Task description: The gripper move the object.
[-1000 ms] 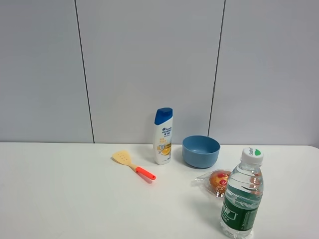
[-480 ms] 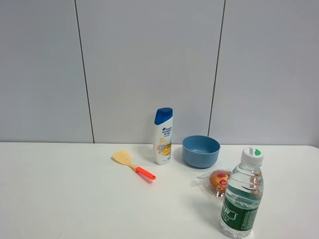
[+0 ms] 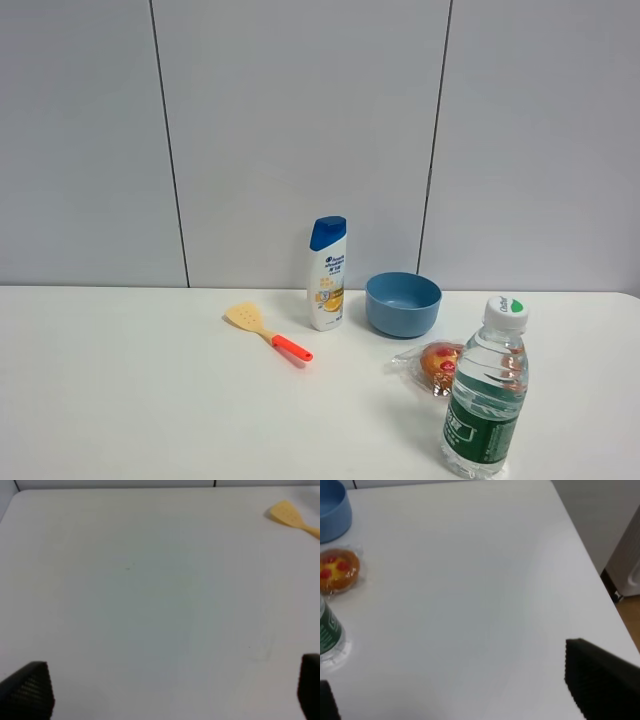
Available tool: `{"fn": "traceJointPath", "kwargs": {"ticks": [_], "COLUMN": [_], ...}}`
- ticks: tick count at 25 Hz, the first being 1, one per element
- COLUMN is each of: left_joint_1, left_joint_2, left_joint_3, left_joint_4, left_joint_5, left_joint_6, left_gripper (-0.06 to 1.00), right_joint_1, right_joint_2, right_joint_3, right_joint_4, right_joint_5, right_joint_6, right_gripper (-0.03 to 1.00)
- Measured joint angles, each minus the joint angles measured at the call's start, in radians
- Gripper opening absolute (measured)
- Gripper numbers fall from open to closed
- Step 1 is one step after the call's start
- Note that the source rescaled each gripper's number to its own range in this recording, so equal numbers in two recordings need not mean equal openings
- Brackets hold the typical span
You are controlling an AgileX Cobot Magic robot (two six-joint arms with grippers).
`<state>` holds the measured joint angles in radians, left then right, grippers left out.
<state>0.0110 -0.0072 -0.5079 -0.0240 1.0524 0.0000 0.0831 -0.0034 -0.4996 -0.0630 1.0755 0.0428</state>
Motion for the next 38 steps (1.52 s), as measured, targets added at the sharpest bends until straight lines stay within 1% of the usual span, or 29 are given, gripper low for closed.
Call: {"fn": "traceJointPath", "kwargs": {"ticks": [4,10,38], "left_joint_1": [0.000,0.000,0.000], "left_joint_2": [0.000,0.000,0.000], "left_joint_3": [0.000,0.000,0.000], "left_joint_4": [0.000,0.000,0.000], "left_joint_5": [0.000,0.000,0.000], "left_joint_6": [0.000,0.000,0.000], "left_gripper": [1.00,1.00,1.00], "right_joint_1": [-0.005,-0.057,-0.059], "right_joint_2": [0.000,0.000,0.000], "right_joint_3": [0.000,0.000,0.000], "right_joint_4": [0.000,-0.001,-0.001], "right_joint_5": [0.000,-0.001,-0.001], "right_joint_6": [0.000,0.000,0.000], "right_gripper": [0.91,0.91,0.91]}}
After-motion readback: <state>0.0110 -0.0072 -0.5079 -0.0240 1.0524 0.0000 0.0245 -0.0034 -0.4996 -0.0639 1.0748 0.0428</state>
